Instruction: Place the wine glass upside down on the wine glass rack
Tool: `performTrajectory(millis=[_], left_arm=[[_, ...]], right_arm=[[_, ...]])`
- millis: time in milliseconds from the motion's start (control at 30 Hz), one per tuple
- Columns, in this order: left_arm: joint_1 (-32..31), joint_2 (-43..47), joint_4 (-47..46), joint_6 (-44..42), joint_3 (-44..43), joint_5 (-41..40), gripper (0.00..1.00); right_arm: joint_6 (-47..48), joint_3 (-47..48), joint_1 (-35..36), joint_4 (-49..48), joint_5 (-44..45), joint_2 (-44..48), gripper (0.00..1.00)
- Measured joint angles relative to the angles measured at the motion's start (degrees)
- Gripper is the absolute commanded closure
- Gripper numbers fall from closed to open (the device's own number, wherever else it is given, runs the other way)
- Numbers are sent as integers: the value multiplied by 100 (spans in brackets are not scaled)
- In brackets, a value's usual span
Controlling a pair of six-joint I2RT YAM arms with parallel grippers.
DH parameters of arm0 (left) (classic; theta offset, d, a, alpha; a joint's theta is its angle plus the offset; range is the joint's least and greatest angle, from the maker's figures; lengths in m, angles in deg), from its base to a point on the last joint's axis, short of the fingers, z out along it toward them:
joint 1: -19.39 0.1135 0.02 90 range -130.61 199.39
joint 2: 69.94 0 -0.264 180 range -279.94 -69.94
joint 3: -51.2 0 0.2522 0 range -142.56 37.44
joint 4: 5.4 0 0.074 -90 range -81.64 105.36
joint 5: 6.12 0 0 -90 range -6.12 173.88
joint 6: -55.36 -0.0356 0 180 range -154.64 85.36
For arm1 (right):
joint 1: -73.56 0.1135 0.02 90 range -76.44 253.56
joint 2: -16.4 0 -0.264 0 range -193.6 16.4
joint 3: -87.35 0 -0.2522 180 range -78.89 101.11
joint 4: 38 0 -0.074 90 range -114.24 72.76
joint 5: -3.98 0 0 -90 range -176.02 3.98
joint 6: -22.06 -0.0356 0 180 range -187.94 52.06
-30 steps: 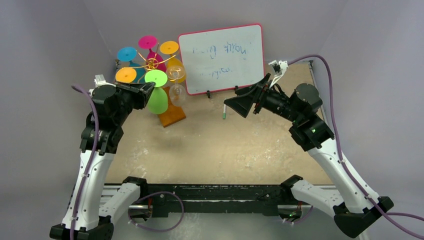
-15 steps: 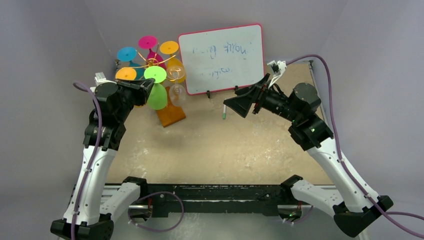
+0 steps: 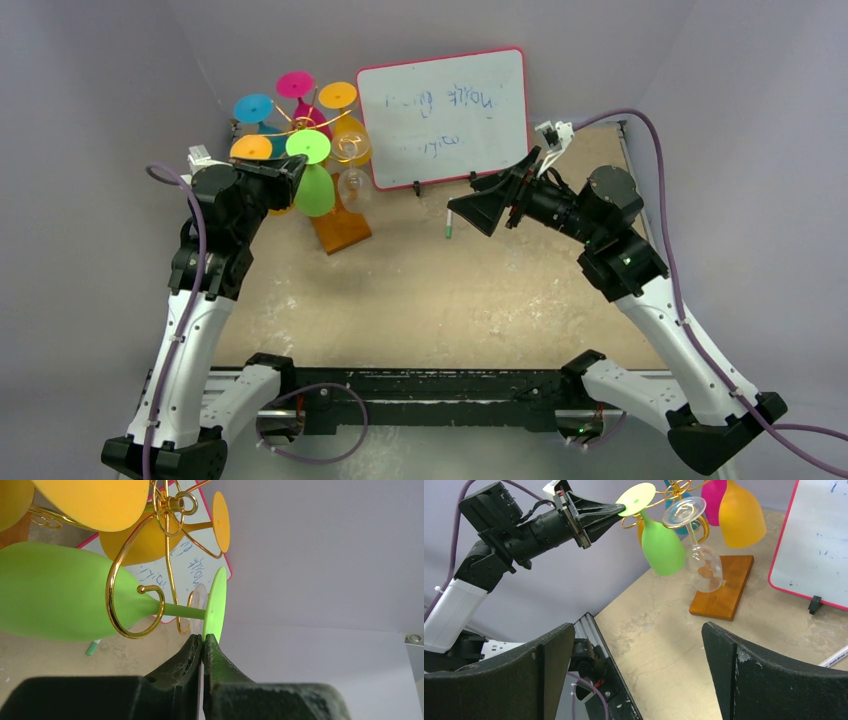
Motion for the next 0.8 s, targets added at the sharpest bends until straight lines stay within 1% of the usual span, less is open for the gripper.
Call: performTrajectory(millis=[800], left_arm=[[0, 2, -42, -9, 7, -227, 100]], right_arm=[[2, 0, 0, -2, -2, 0, 0]])
